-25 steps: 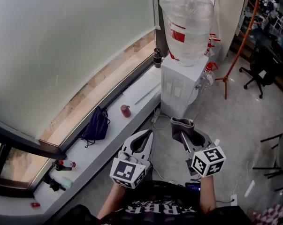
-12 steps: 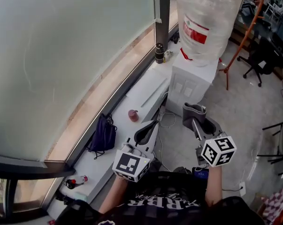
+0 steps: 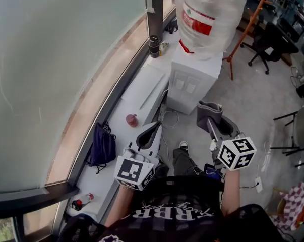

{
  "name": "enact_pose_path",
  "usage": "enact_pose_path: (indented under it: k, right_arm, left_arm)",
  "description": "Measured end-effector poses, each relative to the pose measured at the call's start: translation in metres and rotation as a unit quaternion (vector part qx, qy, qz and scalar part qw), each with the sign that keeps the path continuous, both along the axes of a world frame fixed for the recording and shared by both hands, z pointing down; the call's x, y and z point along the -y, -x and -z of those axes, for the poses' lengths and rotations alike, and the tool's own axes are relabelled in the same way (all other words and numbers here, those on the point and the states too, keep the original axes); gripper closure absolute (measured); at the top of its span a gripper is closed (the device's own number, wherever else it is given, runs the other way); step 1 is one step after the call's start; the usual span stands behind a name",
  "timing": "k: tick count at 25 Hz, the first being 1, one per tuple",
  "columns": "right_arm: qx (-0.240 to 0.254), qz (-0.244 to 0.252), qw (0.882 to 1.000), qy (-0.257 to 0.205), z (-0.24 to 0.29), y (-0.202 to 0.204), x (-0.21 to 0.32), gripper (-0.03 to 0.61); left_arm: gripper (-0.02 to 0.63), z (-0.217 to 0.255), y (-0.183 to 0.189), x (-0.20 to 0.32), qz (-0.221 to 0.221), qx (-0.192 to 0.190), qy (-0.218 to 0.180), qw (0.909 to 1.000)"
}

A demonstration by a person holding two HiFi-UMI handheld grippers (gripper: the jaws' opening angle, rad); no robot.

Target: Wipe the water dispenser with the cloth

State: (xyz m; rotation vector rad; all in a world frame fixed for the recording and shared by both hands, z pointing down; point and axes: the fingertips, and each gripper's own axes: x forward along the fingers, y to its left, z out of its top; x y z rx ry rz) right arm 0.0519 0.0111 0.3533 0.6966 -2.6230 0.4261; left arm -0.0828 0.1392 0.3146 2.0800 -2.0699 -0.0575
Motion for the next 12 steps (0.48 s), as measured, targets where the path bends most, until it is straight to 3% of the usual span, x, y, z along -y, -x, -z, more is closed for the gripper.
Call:
enact_pose_path:
  k: [12]
  right_arm:
    - [0.034,-0.004,0.999,0.042,-0.019,0.026,0.122,0.465]
  left_arm:
    - [0.595,0.003,0.025,0.113,0.018,0.030,0.018,0.9992]
